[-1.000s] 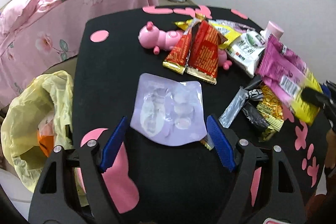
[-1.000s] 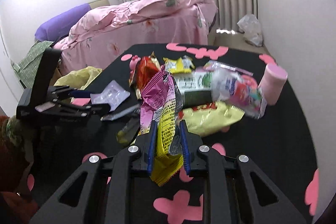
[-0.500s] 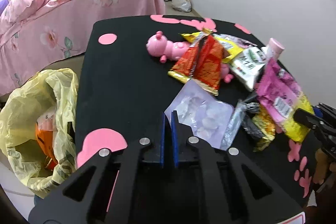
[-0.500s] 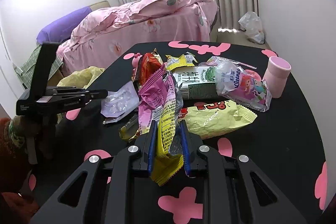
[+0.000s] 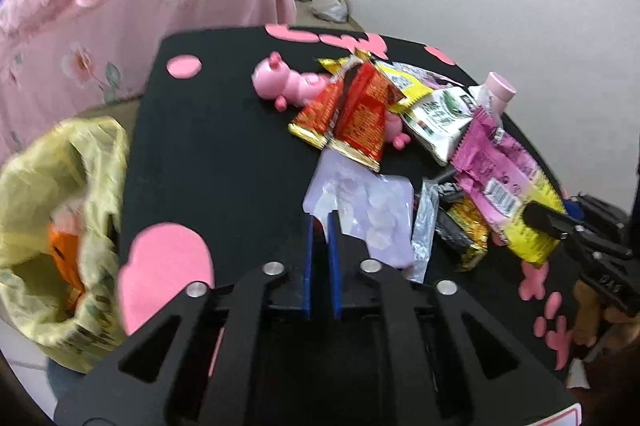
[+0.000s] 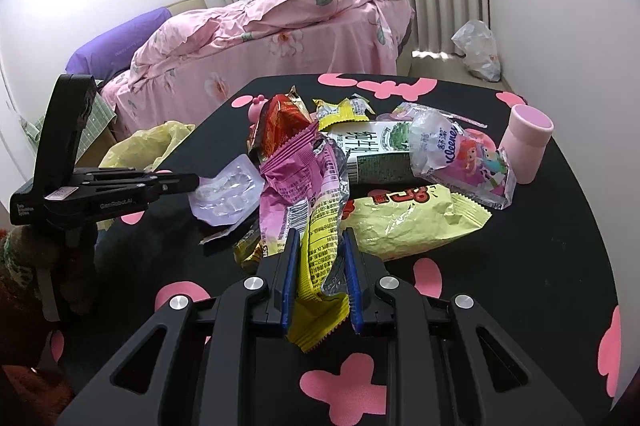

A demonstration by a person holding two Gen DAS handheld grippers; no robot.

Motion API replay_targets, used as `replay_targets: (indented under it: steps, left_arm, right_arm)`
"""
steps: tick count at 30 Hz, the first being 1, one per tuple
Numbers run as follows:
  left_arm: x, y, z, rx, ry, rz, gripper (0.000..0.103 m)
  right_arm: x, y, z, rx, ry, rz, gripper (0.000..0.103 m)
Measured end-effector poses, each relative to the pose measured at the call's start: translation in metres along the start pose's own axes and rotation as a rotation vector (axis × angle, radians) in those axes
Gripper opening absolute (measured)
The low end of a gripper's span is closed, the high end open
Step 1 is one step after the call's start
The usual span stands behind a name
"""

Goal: Collect trash
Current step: 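Grasp the pink and yellow snack wrappers with the right gripper while the left gripper reaches the clear wrapper, then grasp the pink card wrapper with the left gripper and lift it, then carry both wrappers to the yellow trash bag and open both grippers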

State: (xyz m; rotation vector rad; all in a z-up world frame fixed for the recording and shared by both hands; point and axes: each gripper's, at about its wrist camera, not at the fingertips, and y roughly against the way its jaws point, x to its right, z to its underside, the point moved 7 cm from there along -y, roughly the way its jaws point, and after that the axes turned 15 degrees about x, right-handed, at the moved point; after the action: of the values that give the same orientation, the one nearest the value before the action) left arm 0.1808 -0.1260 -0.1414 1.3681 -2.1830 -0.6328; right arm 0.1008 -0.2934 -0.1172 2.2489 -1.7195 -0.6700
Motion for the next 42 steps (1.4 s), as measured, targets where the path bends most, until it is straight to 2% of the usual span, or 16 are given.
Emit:
replay_targets:
  steps: [2, 4, 7, 9, 10, 11, 12, 18, 26, 34, 42]
  left_arm:
    - [-0.003, -0.004, 0.004, -0.028, 0.052, 0.017, 0.027]
    - [-0.005, -0.005, 0.006, -0.032, 0.086, 0.028, 0.03]
    - [0.001, -0.007, 0.006, -0.035, 0.071, 0.023, 0.037]
    - [0.007, -0.009, 0.006, -0.033, 0.04, 0.004, 0.038]
    - [0.009, -0.011, 0.006, -0.03, 0.022, -0.011, 0.033]
    - [0.011, -0.013, 0.006, -0.036, 0.016, -0.013, 0.008]
    - [0.012, -0.014, 0.007, -0.043, 0.018, -0.01, 0.005]
    - [0.014, 0.014, -0.013, 0.063, 0.003, -0.02, 0.002]
    - [0.002, 0.082, -0.048, 0.242, -0.058, -0.073, 0.002]
    - [-0.06, 0.121, -0.048, 0.309, 0.029, -0.182, 0.002]
    - [-0.123, 0.149, -0.033, 0.343, 0.1, -0.317, 0.002]
  right_arm:
    - [0.0, 0.0, 0.001, -0.001, -0.002, 0.001, 0.021]
    - [0.001, 0.0, 0.001, -0.001, -0.003, 0.0, 0.021]
    - [0.0, -0.001, 0.003, -0.005, -0.002, 0.0, 0.021]
    - [-0.001, -0.003, 0.006, -0.01, -0.007, -0.001, 0.021]
    - [-0.001, -0.003, 0.007, -0.011, -0.01, -0.004, 0.021]
    - [-0.001, -0.004, 0.007, -0.011, -0.012, -0.006, 0.021]
    - [-0.002, -0.003, 0.007, -0.01, -0.012, -0.006, 0.021]
    - [-0.01, 0.008, -0.005, 0.022, 0.017, -0.014, 0.021]
    - [-0.055, 0.025, -0.03, 0.081, 0.174, -0.029, 0.021]
    - [-0.097, 0.023, -0.059, 0.101, 0.239, -0.055, 0.021]
    - [-0.144, -0.008, -0.074, 0.066, 0.296, -0.112, 0.021]
